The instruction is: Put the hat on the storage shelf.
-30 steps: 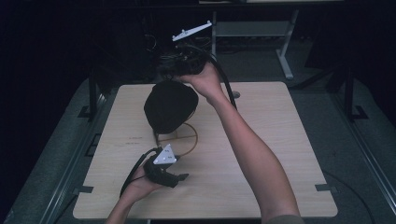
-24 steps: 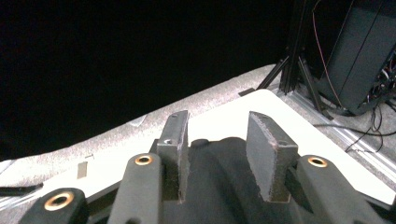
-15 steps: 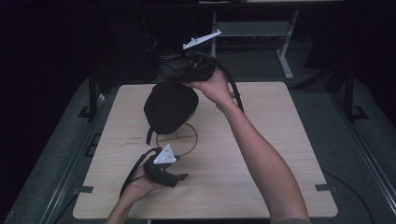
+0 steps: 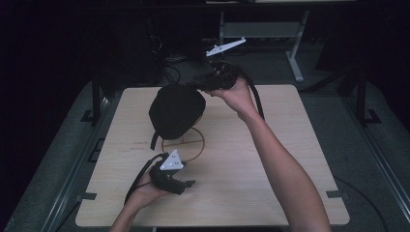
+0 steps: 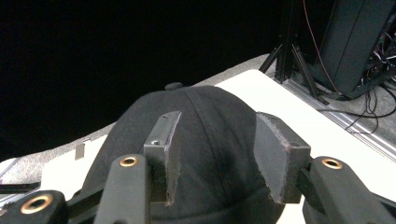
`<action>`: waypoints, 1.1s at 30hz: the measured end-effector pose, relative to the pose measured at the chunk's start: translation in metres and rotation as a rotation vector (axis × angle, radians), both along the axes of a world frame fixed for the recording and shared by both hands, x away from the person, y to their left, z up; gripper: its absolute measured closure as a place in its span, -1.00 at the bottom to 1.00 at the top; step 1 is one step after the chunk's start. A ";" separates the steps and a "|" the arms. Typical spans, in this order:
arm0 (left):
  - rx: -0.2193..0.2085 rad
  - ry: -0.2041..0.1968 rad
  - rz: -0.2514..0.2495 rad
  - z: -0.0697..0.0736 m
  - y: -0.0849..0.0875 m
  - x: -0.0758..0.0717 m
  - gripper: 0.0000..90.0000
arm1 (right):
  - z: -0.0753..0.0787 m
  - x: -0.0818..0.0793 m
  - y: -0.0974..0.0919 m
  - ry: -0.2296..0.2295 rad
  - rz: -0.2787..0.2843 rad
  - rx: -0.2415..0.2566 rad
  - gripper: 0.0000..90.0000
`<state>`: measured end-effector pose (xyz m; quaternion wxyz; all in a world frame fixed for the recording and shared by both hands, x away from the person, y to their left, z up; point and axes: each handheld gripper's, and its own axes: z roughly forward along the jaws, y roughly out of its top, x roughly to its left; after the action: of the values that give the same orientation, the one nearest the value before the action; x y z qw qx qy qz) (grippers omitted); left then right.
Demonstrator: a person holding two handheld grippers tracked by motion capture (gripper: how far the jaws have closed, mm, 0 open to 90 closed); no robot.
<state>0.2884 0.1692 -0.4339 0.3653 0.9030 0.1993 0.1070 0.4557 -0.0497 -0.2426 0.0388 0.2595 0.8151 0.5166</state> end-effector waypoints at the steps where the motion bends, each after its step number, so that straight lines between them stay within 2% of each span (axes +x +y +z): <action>1: 0.003 -0.001 -0.002 0.000 0.000 0.000 -0.36 | -0.001 -0.001 -0.002 0.000 0.000 0.000 0.13; 22: 0.009 0.005 -0.001 -0.003 -0.001 0.000 -0.36 | -0.015 -0.008 -0.043 0.012 -0.033 -0.014 0.06; 33: 0.012 0.003 -0.001 -0.004 -0.001 0.000 -0.36 | -0.027 -0.011 -0.061 0.025 -0.052 -0.019 0.04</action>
<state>0.2886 0.1679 -0.4376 0.3597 0.9054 0.1987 0.1069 0.4449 -0.1109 -0.2696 0.0447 0.2864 0.8135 0.5042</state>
